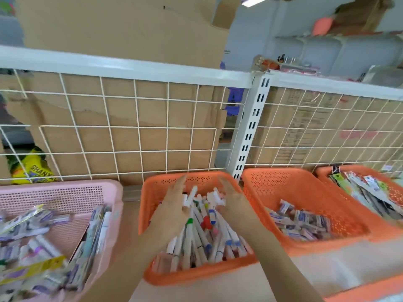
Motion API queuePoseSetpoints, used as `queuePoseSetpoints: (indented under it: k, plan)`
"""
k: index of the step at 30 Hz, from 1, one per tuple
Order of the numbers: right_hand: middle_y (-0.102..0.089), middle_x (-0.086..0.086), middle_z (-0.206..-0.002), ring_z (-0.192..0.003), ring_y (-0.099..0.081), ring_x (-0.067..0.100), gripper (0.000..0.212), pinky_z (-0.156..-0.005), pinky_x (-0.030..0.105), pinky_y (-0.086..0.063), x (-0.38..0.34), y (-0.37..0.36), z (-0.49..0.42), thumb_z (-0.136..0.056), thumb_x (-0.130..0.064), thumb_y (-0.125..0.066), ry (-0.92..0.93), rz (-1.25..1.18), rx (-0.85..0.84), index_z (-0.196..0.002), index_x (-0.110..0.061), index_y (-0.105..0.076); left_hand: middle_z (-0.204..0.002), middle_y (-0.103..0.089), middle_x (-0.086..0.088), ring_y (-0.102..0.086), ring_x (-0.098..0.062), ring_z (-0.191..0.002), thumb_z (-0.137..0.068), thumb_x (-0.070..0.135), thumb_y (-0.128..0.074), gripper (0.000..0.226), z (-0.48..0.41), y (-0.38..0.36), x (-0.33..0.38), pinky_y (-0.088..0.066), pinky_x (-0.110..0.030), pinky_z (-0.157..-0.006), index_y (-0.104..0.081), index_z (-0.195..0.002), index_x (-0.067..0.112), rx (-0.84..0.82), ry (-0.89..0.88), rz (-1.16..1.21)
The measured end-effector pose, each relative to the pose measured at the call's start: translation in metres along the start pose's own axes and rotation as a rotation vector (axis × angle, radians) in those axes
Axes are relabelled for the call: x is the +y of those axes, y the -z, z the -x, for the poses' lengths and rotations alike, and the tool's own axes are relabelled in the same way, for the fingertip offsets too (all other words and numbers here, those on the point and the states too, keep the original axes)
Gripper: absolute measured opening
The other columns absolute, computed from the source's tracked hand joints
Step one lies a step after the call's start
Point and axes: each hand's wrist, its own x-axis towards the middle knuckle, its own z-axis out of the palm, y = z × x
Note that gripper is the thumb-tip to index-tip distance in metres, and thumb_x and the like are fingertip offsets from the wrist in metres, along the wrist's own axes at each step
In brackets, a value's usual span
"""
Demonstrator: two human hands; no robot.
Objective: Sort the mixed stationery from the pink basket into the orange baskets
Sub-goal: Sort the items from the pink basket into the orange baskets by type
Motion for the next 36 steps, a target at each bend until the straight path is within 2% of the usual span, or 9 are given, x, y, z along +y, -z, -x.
queuePoseSetpoints:
  k: [2,5,10,12,15,22,27,33,36]
  plan:
    - [-0.05,0.008,-0.134,-0.103,-0.06,0.023,0.072,-0.086,0.032,-0.05,0.007,0.003,-0.001,-0.09,-0.008,-0.056,0.048,0.049,0.007,-0.148,-0.026,-0.017,-0.144,-0.033,0.0,-0.045,-0.011,-0.12,-0.089,0.0,-0.053,0.065,0.004,0.003,-0.001,-0.035,-0.018,-0.098,-0.029,-0.144,0.024,0.025,-0.041,-0.038]
    - [-0.037,0.002,-0.146,-0.107,-0.059,0.024,0.06,-0.086,0.034,-0.05,0.014,0.008,-0.001,-0.092,-0.015,-0.054,0.121,0.107,0.07,-0.144,-0.026,-0.027,-0.135,-0.04,0.004,-0.045,-0.012,-0.12,-0.088,0.005,-0.056,0.05,0.013,0.013,-0.008,-0.032,-0.017,-0.098,-0.045,-0.134,0.02,0.094,-0.1,-0.133]
    - [-0.054,0.005,-0.13,-0.101,-0.06,0.027,0.044,-0.103,0.041,-0.039,0.014,0.01,0.001,-0.091,-0.024,-0.055,0.252,0.168,0.189,-0.133,-0.017,-0.046,-0.119,-0.056,-0.003,-0.057,-0.022,-0.105,-0.085,0.015,-0.056,0.034,0.038,0.047,-0.025,-0.044,-0.032,-0.092,-0.06,-0.119,0.015,0.246,-0.089,-0.236]
    - [-0.058,0.007,-0.124,-0.094,-0.062,0.028,0.043,-0.095,0.041,-0.046,0.007,0.008,0.003,-0.09,-0.022,-0.058,0.268,0.143,0.198,-0.132,-0.014,-0.049,-0.113,-0.059,-0.003,-0.058,-0.024,-0.101,-0.079,0.028,-0.045,0.043,0.05,0.064,-0.03,-0.045,-0.032,-0.087,-0.062,-0.115,0.015,0.272,-0.082,-0.273]
    - [-0.059,0.008,-0.12,-0.095,-0.061,0.027,0.045,-0.083,0.037,-0.048,-0.005,0.003,0.007,-0.089,-0.022,-0.06,0.296,0.129,0.181,-0.133,-0.013,-0.049,-0.112,-0.061,-0.008,-0.059,-0.031,-0.099,-0.077,0.036,-0.041,0.05,0.071,0.089,-0.048,-0.046,-0.035,-0.082,-0.062,-0.114,0.01,0.323,-0.024,-0.381]
    - [-0.057,0.011,-0.127,-0.113,-0.055,0.032,0.046,-0.09,0.04,-0.044,-0.043,-0.017,0.007,-0.09,-0.024,-0.059,0.331,0.178,0.112,-0.133,-0.012,-0.049,-0.11,-0.063,-0.01,-0.062,-0.032,-0.098,-0.081,0.019,-0.059,0.034,0.118,0.147,-0.092,-0.052,-0.041,-0.078,-0.064,-0.112,0.007,0.406,0.079,-0.503]
    - [-0.068,0.015,-0.101,-0.088,-0.065,0.037,0.045,-0.074,0.045,-0.052,-0.085,-0.043,0.006,-0.077,-0.029,-0.055,0.367,0.133,0.156,-0.115,-0.006,-0.063,-0.105,-0.065,-0.012,-0.063,-0.034,-0.091,-0.075,-0.001,-0.073,0.037,0.139,0.186,-0.127,-0.05,-0.039,-0.074,-0.064,-0.11,0.005,0.417,0.077,-0.514]
    - [-0.066,0.012,-0.1,-0.088,-0.065,0.034,0.054,-0.075,0.041,-0.053,-0.148,-0.079,0.007,-0.076,-0.041,-0.039,0.444,0.134,0.12,-0.111,-0.009,-0.063,-0.112,-0.063,-0.004,-0.062,-0.032,-0.095,-0.079,0.018,-0.066,0.037,0.149,0.235,-0.173,-0.051,-0.041,-0.075,-0.061,-0.116,0.02,0.328,0.055,-0.527]
    - [-0.062,0.009,-0.105,-0.097,-0.06,0.032,0.062,-0.082,0.037,-0.048,-0.174,-0.099,0.01,-0.075,-0.047,-0.032,0.435,0.122,0.096,-0.117,-0.011,-0.061,-0.128,-0.053,0.001,-0.053,-0.025,-0.113,-0.08,0.041,-0.05,0.05,0.145,0.252,-0.187,-0.044,-0.036,-0.092,-0.05,-0.129,0.029,0.213,0.119,-0.478]
